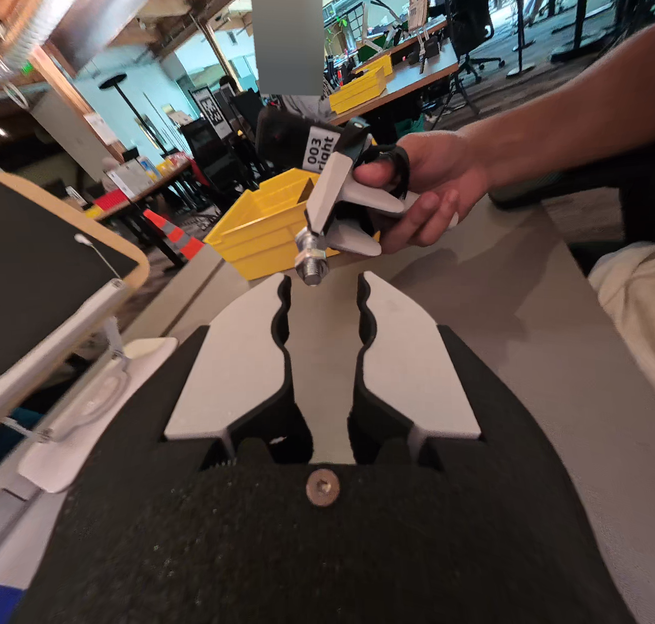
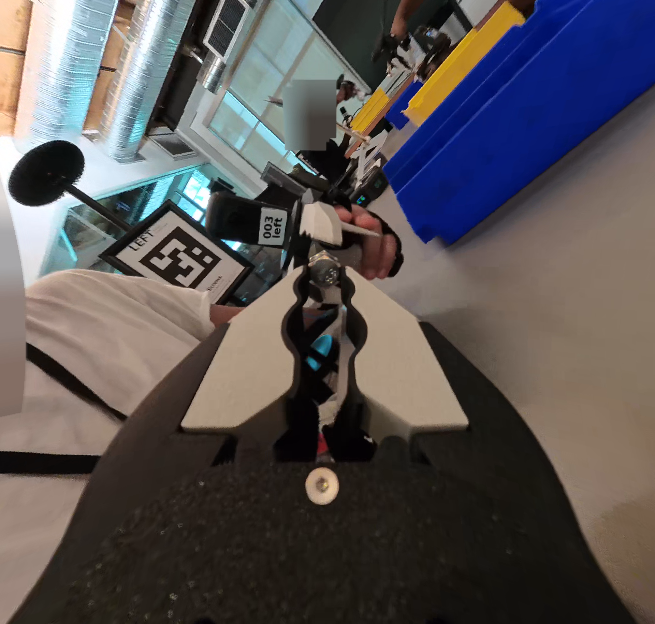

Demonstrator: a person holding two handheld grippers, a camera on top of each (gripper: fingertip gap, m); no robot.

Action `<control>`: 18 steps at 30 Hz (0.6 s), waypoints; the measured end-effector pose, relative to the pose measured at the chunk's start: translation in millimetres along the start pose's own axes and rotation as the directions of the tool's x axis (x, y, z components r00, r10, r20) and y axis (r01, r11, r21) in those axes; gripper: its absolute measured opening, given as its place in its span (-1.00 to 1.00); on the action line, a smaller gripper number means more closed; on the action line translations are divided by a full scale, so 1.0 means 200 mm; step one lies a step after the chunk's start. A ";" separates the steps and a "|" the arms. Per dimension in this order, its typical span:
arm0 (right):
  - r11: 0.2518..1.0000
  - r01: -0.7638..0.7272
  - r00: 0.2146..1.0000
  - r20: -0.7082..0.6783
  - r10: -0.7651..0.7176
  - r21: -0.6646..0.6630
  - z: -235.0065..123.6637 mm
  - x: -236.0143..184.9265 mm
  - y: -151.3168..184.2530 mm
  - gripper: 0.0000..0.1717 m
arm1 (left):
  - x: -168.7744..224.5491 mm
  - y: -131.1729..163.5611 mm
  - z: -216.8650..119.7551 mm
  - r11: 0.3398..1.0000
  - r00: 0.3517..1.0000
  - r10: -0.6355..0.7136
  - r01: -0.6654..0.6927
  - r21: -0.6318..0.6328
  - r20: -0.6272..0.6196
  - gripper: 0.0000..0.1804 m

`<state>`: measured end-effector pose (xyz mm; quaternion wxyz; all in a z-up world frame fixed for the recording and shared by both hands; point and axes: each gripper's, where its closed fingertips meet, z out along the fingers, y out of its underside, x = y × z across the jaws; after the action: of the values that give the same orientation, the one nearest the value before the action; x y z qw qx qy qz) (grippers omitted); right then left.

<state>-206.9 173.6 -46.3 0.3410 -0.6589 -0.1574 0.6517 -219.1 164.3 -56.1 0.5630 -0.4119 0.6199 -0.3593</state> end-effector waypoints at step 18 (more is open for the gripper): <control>0.955 -0.297 0.940 0.176 0.293 -0.003 0.03 -0.03 0.03 -0.81 | -0.01 -0.05 -0.02 0.996 0.996 0.084 -0.085 0.018 0.032 -0.81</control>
<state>-214.4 166.4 -45.2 0.2324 -0.6114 -0.0784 0.7523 -221.1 162.3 -45.6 0.5912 -0.3853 0.6245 -0.3347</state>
